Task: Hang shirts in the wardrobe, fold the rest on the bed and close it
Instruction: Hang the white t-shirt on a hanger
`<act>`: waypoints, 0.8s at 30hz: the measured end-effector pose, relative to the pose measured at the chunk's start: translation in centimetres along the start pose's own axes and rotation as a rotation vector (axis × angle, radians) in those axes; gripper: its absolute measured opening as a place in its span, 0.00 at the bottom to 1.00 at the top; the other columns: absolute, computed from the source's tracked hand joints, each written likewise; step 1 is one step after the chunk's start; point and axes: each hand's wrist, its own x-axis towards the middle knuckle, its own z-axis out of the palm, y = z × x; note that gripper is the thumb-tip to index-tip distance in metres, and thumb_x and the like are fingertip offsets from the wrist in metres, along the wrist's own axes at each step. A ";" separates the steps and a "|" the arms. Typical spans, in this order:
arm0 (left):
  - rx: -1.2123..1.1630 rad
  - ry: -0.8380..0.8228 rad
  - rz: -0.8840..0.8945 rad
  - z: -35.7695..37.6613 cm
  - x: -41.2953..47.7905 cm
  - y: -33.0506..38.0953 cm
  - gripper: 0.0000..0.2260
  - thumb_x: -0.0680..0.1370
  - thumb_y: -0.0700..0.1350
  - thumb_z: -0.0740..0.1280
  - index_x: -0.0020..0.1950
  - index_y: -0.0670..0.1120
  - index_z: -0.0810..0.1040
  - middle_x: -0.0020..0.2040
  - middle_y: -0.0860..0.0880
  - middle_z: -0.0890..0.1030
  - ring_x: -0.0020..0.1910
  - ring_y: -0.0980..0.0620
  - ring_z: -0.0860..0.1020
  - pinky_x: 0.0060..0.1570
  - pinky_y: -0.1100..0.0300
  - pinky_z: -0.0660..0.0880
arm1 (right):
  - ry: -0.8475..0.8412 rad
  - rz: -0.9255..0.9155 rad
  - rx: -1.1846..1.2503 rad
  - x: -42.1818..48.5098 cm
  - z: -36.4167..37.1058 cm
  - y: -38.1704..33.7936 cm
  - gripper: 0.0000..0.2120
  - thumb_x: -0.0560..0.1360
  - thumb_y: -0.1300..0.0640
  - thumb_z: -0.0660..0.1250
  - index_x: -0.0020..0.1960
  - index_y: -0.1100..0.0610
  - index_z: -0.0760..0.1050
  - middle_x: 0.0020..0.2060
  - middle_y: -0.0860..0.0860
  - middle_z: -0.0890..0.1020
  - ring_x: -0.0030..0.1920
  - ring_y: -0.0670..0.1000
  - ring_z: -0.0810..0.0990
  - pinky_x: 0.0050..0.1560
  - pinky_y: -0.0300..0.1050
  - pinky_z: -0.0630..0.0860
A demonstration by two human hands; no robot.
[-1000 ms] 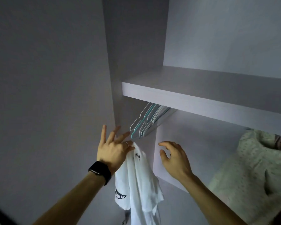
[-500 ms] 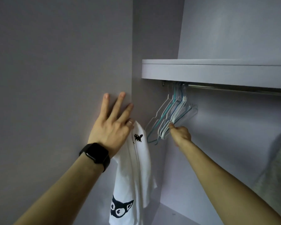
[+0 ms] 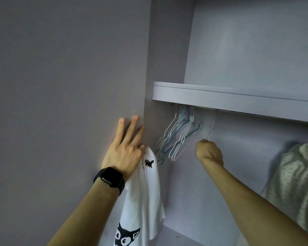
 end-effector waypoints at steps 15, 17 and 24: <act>-1.447 -0.385 -0.373 -11.0 -5.3 5.6 0.07 0.78 0.56 0.69 0.51 0.55 0.81 0.49 0.53 0.85 0.51 0.49 0.82 0.49 0.59 0.74 | -0.349 0.106 0.295 -19.5 -22.8 13.1 0.28 0.82 0.48 0.63 0.25 0.50 0.61 0.20 0.48 0.64 0.23 0.48 0.63 0.31 0.43 0.62; -1.548 -0.459 -0.315 -12.7 -6.6 7.2 0.04 0.76 0.54 0.73 0.47 0.56 0.80 0.45 0.55 0.85 0.48 0.56 0.82 0.48 0.65 0.73 | -0.439 0.134 0.472 -22.9 -24.9 14.7 0.27 0.81 0.49 0.64 0.25 0.49 0.61 0.22 0.49 0.61 0.22 0.47 0.58 0.27 0.39 0.59; -2.043 -0.884 -0.361 -15.0 -10.7 11.3 0.12 0.73 0.46 0.77 0.56 0.52 0.84 0.48 0.51 0.86 0.48 0.55 0.82 0.47 0.67 0.76 | -0.537 0.013 0.499 -29.1 -26.6 19.3 0.26 0.80 0.45 0.63 0.28 0.52 0.61 0.22 0.51 0.61 0.21 0.47 0.60 0.24 0.37 0.61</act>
